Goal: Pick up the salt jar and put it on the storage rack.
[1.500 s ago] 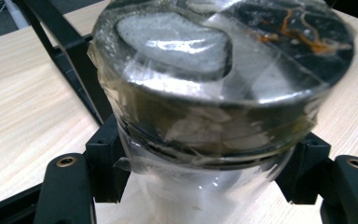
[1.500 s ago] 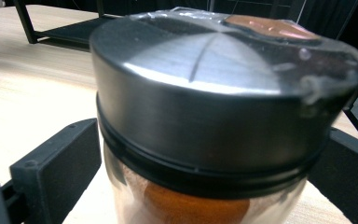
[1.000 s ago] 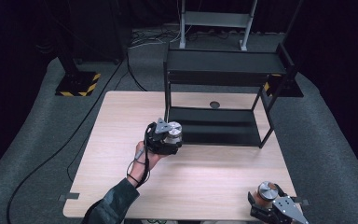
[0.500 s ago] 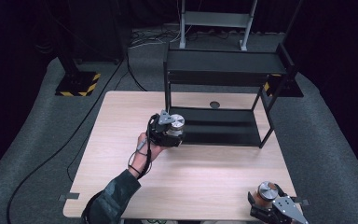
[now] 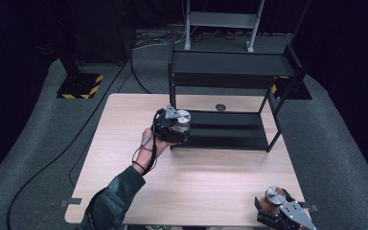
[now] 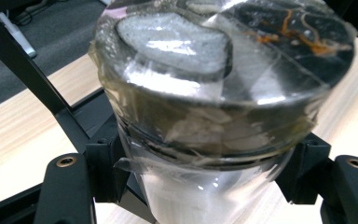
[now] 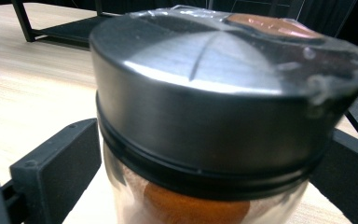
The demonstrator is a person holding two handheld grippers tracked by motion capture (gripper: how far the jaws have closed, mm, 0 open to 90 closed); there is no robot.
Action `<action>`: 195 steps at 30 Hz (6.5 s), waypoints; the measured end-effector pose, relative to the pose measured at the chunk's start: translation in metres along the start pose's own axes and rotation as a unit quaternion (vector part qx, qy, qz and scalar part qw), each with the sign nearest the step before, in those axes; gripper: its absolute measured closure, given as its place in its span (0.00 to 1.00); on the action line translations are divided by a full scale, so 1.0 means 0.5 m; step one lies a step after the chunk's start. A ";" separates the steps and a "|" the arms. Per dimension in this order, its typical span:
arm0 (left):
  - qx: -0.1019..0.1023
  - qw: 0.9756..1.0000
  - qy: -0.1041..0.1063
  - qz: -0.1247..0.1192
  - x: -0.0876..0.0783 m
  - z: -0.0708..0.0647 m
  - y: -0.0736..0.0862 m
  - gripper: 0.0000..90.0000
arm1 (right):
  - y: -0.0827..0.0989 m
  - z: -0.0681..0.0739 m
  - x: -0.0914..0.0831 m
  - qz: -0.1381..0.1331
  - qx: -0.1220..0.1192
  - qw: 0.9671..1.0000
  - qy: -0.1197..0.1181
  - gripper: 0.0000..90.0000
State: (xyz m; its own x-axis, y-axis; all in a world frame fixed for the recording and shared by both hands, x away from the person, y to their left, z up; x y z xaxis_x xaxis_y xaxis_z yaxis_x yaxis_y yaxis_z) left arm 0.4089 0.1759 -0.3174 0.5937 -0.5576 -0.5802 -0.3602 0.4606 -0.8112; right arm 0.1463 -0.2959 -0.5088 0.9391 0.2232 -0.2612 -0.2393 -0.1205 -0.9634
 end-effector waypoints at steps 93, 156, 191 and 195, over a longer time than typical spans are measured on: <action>0.043 0.998 -0.024 -0.025 -0.039 0.018 -0.181 0.34 | -0.003 0.002 0.002 0.005 0.000 1.000 0.002 0.00; 0.041 0.996 -0.002 -0.077 -0.090 0.021 -0.295 0.34 | -0.004 0.005 0.003 0.007 -0.003 1.000 0.006 0.00; 0.009 0.995 -0.028 -0.100 -0.105 0.047 -0.367 0.34 | -0.004 0.003 0.003 0.007 -0.001 1.000 0.004 0.00; 0.006 0.995 -0.031 -0.098 -0.099 0.050 -0.377 0.34 | -0.004 0.003 0.003 0.007 -0.001 1.000 0.004 0.00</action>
State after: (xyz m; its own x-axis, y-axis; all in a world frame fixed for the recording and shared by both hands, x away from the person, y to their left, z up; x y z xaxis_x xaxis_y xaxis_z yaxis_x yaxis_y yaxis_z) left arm 0.4655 0.1339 -0.1340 0.6948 -0.5937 -0.4058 -0.2256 0.3558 -0.9069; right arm 0.1477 -0.2937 -0.5071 0.9377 0.2130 -0.2744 -0.2524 -0.1249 -0.9595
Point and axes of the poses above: each handheld gripper's, and its own axes: x roughly forward along the jaws, y roughly out of its underside, z roughly to its left, the point moved 3 cm from there along x, roughly forward along the jaws, and after that the axes turned 1 degree about x, right-handed, at the moved point
